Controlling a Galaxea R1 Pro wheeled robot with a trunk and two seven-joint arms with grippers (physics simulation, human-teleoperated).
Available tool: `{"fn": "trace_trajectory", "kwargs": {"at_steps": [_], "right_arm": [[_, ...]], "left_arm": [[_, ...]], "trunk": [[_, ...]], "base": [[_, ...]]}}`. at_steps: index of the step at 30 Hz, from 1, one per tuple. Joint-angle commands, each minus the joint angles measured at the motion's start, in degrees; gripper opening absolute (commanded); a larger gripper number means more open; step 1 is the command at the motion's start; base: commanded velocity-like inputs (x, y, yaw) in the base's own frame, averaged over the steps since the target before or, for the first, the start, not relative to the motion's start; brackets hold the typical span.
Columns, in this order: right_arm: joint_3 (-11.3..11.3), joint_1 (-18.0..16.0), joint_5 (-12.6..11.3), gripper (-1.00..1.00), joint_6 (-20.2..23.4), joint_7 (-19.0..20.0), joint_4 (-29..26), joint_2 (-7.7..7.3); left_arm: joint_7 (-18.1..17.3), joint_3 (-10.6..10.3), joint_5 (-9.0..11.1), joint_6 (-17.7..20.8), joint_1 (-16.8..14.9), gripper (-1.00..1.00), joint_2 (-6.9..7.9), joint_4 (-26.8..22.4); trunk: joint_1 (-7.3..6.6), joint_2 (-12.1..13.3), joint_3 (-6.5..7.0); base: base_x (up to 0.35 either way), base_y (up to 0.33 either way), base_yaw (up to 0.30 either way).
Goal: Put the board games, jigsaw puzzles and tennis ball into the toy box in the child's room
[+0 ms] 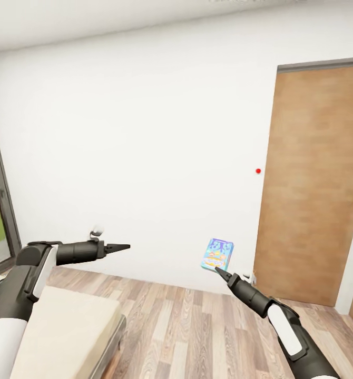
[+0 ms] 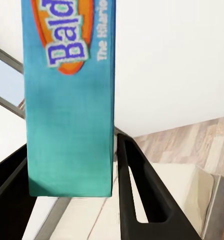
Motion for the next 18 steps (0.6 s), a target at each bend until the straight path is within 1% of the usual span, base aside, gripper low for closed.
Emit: {"fn": "trace_trajectory", "kwargs": {"at_steps": [1,4,10,14,18], "right_arm": [[-0.1,0.0,-0.6,-1.00,0.5,0.1,0.0,-0.03],[-0.1,0.0,-0.6,-1.00,0.4,0.1,0.1,-0.21],[-0.1,0.0,-0.5,-1.00,0.4,0.0,0.1,0.03],[-0.1,0.0,-0.6,-1.00,0.4,0.1,0.1,-0.16],[-0.1,0.0,-0.5,-1.00,0.3,0.1,0.1,0.06]], "left_arm": [[-0.1,0.0,0.0,0.3,0.0,1.00,0.02,0.0],[-0.1,0.0,0.0,0.3,0.0,1.00,0.02,0.0],[-0.1,-0.1,0.0,0.3,0.0,1.00,0.02,0.0],[-0.1,-0.1,0.0,0.3,0.0,1.00,0.00,0.0],[-0.1,-0.1,0.0,0.3,0.0,1.00,-0.01,0.0]], "trunk": [[0.02,0.0,-0.03],[0.02,0.0,-0.03],[0.02,0.0,-0.03],[0.02,0.0,-0.03],[0.02,0.0,-0.03]], "base": [[0.000,0.000,-0.276],[0.000,0.000,-0.276],[0.000,0.000,-0.276],[0.000,0.000,-0.276],[0.000,0.000,-0.277]]}}
